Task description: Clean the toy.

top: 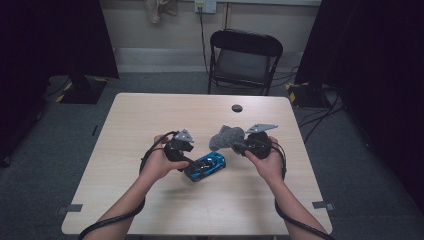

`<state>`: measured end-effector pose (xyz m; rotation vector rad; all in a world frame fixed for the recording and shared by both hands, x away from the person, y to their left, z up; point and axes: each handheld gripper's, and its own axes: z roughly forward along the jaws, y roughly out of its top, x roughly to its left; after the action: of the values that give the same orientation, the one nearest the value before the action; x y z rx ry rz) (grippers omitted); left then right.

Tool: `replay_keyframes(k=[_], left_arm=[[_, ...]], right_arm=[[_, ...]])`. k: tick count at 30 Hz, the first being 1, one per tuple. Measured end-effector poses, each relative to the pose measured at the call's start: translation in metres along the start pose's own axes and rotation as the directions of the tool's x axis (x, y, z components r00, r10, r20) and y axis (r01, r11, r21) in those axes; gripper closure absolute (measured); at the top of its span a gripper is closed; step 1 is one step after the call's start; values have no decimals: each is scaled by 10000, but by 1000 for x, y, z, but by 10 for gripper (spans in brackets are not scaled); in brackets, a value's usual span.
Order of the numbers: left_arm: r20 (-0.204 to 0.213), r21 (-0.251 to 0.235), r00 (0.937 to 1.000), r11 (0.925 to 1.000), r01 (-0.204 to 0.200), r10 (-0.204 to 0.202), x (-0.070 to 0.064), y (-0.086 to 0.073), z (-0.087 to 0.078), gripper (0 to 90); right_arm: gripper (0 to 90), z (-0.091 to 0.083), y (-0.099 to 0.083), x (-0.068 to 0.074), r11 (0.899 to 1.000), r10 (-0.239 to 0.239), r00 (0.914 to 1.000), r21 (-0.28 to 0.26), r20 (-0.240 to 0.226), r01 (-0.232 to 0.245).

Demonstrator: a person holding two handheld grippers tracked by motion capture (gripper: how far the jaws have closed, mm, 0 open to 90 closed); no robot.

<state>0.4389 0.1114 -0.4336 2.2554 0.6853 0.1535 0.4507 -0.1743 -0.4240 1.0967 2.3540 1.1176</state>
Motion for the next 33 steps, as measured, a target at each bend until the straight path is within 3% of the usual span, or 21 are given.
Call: replay_keyframes(k=[5, 8, 14, 17, 23, 27, 29, 33], left_arm=[[92, 535, 9998, 9984, -202, 198, -3, 3, 21, 184], [172, 703, 9998, 9975, -112, 100, -6, 4, 32, 184], [-68, 1169, 9995, 9927, -312, 322, -6, 2, 53, 181], [-125, 1157, 9998, 9931, -166, 182, -5, 0, 60, 176], [-177, 1432, 9992, 9891, -329, 358, -4, -3, 68, 174], [-83, 1233, 9992, 9916, -386, 399, -4, -5, 68, 176], [59, 1276, 9985, 9903, -544, 541, -4, -5, 67, 249], [-9, 1394, 9984, 9887, -556, 563, -5, -5, 65, 255]], right_arm=[[675, -5, -8, -8, 9998, 182, 9997, -8, 133, -182], [675, -6, -13, -12, 9997, 250, 9995, 15, 192, -250], [674, -10, -23, -18, 9995, 292, 9988, 141, 388, -298], [673, -12, -29, -22, 9990, 408, 9982, 156, 438, -416], [672, -12, -40, -26, 9983, 541, 9969, 193, 578, -553], [670, -9, -47, -25, 9981, 549, 9966, 258, 609, -565], [668, -7, -49, -25, 9978, 569, 9966, 298, 602, -587], [659, -3, -54, -24, 9974, 545, 9964, 430, 642, -573]])
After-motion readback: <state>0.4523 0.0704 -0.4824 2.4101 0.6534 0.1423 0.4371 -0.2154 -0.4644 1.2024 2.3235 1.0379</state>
